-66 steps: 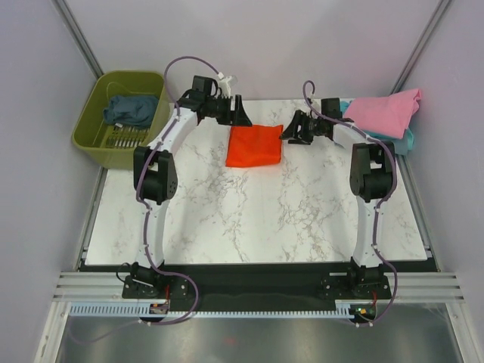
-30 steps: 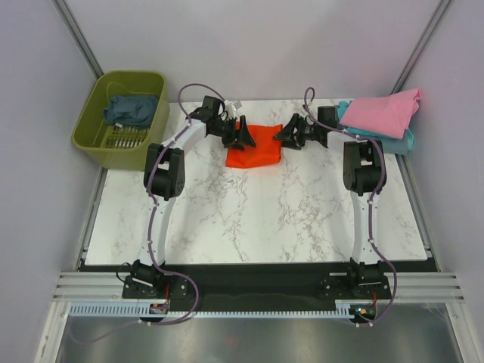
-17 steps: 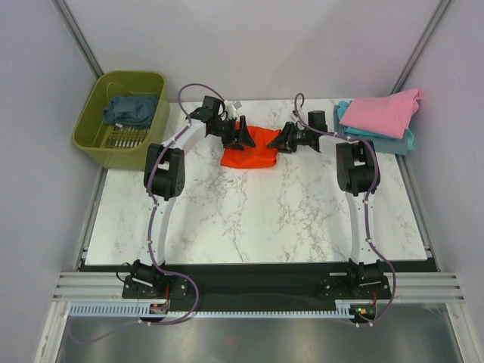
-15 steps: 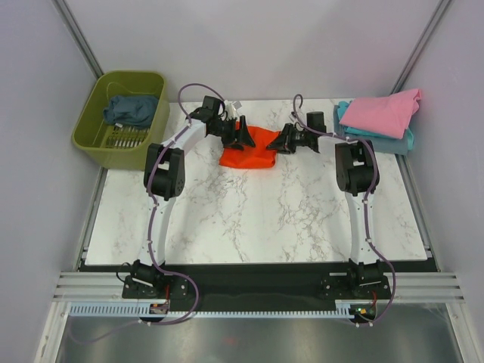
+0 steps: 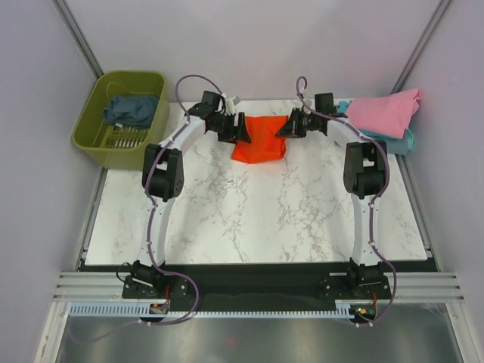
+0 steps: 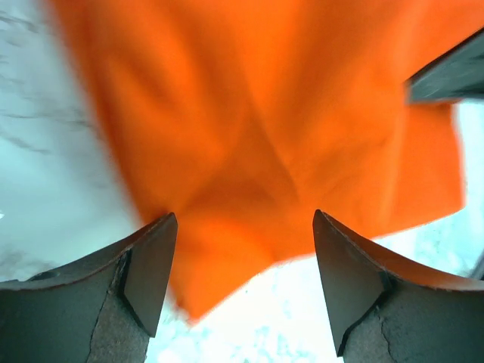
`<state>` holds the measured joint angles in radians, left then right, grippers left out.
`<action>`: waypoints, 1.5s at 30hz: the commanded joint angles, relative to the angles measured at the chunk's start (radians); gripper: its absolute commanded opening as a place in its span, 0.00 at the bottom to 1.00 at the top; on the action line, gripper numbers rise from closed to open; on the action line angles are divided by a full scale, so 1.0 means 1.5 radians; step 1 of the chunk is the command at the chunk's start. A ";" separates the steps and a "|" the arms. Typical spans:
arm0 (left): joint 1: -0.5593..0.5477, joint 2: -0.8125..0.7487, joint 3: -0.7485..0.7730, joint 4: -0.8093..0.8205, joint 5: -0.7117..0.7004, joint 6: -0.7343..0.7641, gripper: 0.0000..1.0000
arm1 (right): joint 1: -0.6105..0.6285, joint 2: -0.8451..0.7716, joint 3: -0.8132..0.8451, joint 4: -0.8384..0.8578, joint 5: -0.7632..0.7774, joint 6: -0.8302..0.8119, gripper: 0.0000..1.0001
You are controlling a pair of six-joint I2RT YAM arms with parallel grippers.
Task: Fold and stack the t-shirts
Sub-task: Neatly place the folded tshirt to the corner
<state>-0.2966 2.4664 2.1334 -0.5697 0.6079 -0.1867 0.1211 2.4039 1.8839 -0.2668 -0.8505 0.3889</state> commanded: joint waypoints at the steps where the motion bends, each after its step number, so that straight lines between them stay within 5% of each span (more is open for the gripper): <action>1: 0.012 -0.088 0.035 -0.019 -0.087 0.077 0.80 | -0.020 -0.085 0.071 -0.135 0.089 -0.167 0.00; 16: 0.019 -0.180 -0.046 -0.074 -0.090 0.134 0.75 | -0.114 -0.225 0.126 -0.325 0.246 -0.370 0.00; 29: -0.010 -0.199 -0.078 -0.074 -0.078 0.131 0.73 | -0.211 -0.275 0.204 -0.354 0.260 -0.376 0.00; 45: -0.051 -0.226 -0.118 -0.076 -0.125 0.163 0.73 | -0.306 -0.117 0.397 -0.343 0.204 -0.345 0.00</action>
<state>-0.3618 2.1868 1.9705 -0.6842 0.4538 0.0025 -0.3260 2.1651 2.4065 -0.8143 -0.4889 -0.1490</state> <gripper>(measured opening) 0.733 0.041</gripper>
